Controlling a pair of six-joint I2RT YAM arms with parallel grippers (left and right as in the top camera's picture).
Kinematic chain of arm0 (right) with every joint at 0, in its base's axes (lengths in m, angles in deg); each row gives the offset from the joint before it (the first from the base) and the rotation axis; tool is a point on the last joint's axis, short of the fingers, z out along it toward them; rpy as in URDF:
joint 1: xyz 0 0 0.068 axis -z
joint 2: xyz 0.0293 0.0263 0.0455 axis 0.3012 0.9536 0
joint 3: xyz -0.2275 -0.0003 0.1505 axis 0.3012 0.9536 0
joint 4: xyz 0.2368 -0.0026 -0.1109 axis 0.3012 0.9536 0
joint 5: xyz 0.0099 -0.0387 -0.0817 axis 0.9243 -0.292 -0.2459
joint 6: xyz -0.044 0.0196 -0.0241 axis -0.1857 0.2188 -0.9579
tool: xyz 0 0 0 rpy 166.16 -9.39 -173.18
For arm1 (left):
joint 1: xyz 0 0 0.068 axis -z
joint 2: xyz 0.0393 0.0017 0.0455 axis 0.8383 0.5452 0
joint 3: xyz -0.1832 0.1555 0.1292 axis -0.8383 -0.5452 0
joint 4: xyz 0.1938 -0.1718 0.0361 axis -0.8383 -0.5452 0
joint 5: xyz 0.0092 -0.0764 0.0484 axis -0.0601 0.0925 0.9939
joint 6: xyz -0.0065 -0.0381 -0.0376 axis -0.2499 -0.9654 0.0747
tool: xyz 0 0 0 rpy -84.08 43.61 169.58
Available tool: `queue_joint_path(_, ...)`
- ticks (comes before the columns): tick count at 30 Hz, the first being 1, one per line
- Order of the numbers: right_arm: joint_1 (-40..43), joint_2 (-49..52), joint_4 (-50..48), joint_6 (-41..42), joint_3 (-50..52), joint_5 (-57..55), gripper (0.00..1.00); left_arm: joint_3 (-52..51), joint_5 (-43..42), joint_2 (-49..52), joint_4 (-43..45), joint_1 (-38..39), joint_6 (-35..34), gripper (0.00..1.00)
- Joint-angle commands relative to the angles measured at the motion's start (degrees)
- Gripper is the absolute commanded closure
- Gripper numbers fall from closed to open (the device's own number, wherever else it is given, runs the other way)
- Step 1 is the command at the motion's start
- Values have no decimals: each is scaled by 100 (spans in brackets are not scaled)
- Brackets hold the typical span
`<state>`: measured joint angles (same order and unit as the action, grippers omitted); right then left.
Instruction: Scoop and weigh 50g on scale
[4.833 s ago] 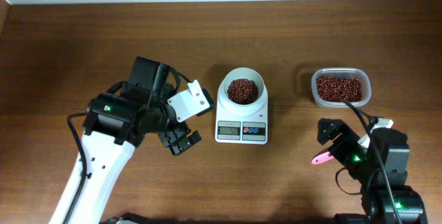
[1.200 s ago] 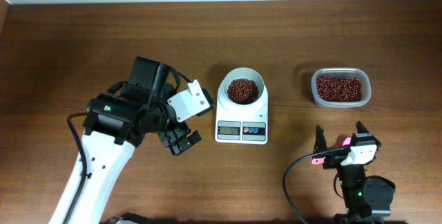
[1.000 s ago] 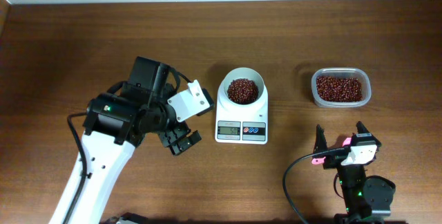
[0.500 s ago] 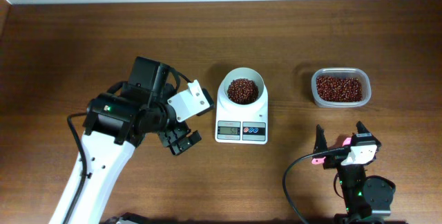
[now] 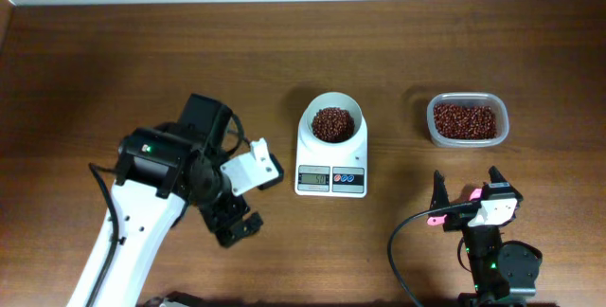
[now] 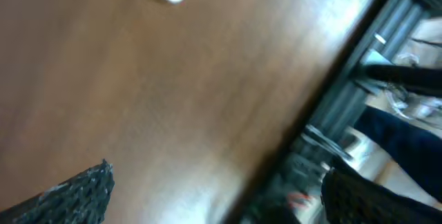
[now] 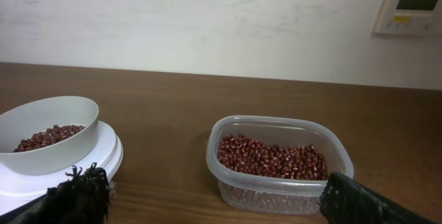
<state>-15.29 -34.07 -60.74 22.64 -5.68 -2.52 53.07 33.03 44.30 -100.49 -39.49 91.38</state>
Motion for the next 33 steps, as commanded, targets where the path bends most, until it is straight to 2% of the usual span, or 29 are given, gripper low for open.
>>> queue_joint_path(1,-31,-48,46,46,28,-48,1,68,20,-50,-568,-39,-743,1)
queue_joint_path(2,-31,-50,46,46,28,-48,1,68,20,-50,-682,-39,-946,1)
queue_joint_path(11,-31,-50,46,48,28,-48,1,61,20,-310,-813,-39,-942,1)
queue_joint_path(14,-31,-48,46,48,28,-48,1,57,24,-942,-813,-39,-940,1)
queue_joint_path(26,-31,-48,46,48,28,-48,1,-181,367,-4706,-621,-39,-940,1)
queue_joint_path(30,-31,-48,46,46,28,-48,1,-192,411,-5195,-623,-39,-940,1)
queue_joint_path(33,-31,-50,46,46,28,-48,1,-201,461,-5206,-632,-39,-940,1)
